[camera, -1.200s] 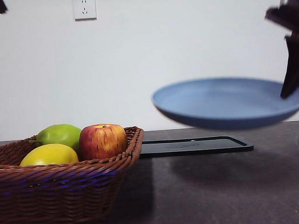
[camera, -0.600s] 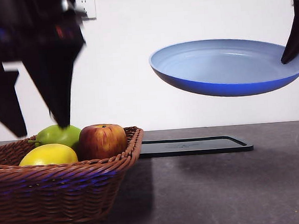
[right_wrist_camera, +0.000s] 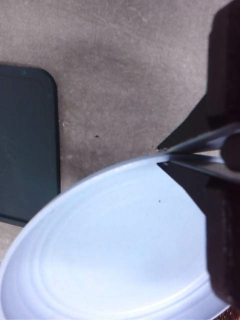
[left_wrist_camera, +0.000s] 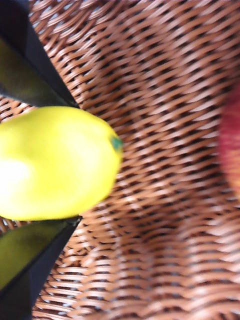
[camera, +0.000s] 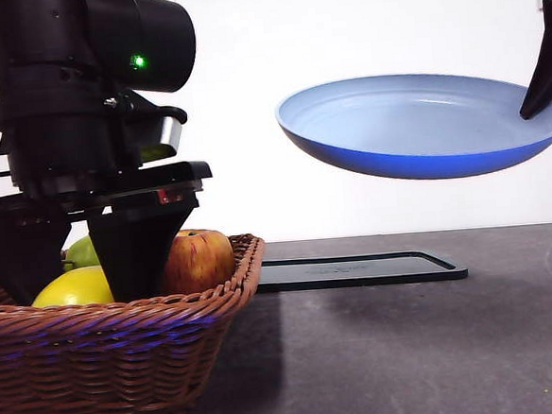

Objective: Take the lemon from the basket,put the lemon in the plate,hand out the plate

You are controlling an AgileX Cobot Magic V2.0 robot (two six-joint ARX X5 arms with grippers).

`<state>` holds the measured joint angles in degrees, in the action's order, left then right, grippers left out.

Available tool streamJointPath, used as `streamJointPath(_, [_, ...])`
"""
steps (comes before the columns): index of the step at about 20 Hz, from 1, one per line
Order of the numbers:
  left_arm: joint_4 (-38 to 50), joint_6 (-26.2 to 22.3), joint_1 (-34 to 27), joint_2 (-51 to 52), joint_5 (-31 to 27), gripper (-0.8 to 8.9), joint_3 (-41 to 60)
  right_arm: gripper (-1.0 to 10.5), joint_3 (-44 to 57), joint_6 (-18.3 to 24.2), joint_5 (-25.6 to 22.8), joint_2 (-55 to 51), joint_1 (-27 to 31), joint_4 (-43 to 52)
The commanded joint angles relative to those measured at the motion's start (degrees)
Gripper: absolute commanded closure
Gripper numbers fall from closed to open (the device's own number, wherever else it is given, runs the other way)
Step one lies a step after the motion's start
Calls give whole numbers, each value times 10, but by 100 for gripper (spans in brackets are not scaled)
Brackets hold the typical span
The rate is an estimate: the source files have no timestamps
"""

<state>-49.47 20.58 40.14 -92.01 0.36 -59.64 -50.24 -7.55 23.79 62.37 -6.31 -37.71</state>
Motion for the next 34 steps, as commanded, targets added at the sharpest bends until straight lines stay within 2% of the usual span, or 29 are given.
streamJointPath(1, [1, -14, 4, -8, -4, 628, -9, 943, -9, -5, 2, 2, -1, 5])
streamJointPath(3, [1, -36, 4, -8, -3, 747, -9, 943, -9, -5, 2, 2, -1, 5])
streamJointPath(8, [-33, -60, 4, 22, -1, 765, -31, 944, -9, -27, -2, 2, -1, 5])
streamJointPath(11, [-77, -74, 8, 65, 4, 765, -97, 944, -9, -31, -3, 7, -1, 6])
streamJointPath(16, [-93, -89, 24, 112, 120, 737, -227, 944, -9, -36, -1, 21, -3, 3])
streamJointPath(18, [-91, -99, 41, 112, 133, 737, -270, 944, -9, -50, -1, 27, -16, -2])
streamJointPath(23, [-32, -102, 90, 101, 119, 738, -285, 944, -9, -79, 1, 37, -85, -3])
streamJointPath(26, [-38, -104, 116, 73, 73, 737, -285, 944, -9, -98, 2, 37, -123, -4])
streamJointPath(29, [-43, -119, 130, 43, 71, 734, -285, 944, -9, -102, 2, 37, -146, -6])
streamJointPath(32, [-48, -120, 136, 11, 62, 628, -285, 943, -9, -106, 3, 37, -153, -6])
streamJointPath(34, [-55, -124, 142, -8, 41, 604, -285, 943, -9, -106, 3, 36, -153, -11])
